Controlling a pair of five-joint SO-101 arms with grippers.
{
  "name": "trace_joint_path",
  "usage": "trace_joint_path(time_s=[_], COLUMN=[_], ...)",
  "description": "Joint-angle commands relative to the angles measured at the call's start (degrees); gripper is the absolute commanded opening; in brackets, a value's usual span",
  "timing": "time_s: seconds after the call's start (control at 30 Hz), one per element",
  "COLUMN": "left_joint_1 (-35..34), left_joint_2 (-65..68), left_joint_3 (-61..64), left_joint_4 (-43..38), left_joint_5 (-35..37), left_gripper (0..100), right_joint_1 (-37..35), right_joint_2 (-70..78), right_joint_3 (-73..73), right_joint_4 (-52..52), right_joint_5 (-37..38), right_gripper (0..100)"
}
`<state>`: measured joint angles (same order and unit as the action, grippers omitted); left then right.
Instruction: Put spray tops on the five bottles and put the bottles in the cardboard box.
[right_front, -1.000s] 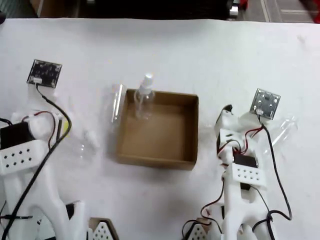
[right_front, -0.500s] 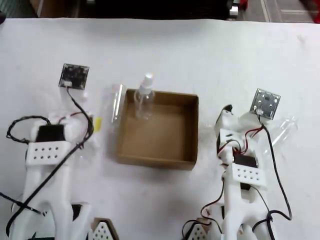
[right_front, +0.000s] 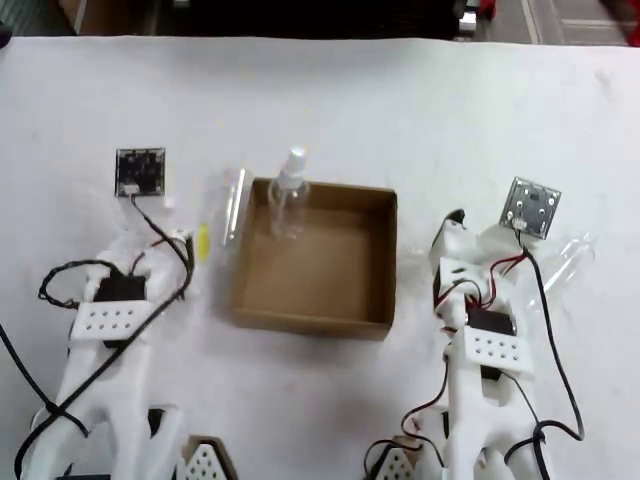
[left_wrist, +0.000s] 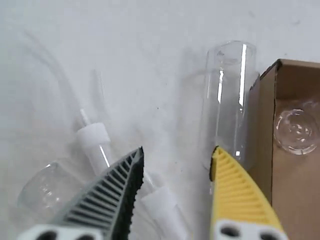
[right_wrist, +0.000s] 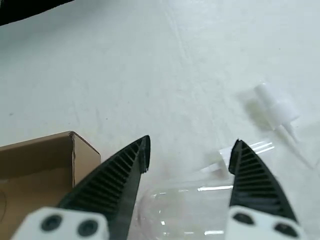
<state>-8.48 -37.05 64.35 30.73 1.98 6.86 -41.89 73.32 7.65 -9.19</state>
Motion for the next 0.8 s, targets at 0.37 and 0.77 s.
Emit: trace_joint_path(time_s=[0.37, 0.77], left_joint_1=[0.7, 4.4], left_joint_2=[13.8, 15.6], left_joint_3=[-14.8, -15.0], left_joint_4=[13.5, 13.5], left_joint_5=[0.8, 1.1], left_gripper=[20, 21], right_joint_1=[0.0, -0.1], right_joint_2=[0.1, 0.1], right_joint_3=[-0.5, -0.5], right_joint_4=[-0.8, -0.8], right_joint_5=[0.3, 0.3], right_gripper=[23.3, 23.3])
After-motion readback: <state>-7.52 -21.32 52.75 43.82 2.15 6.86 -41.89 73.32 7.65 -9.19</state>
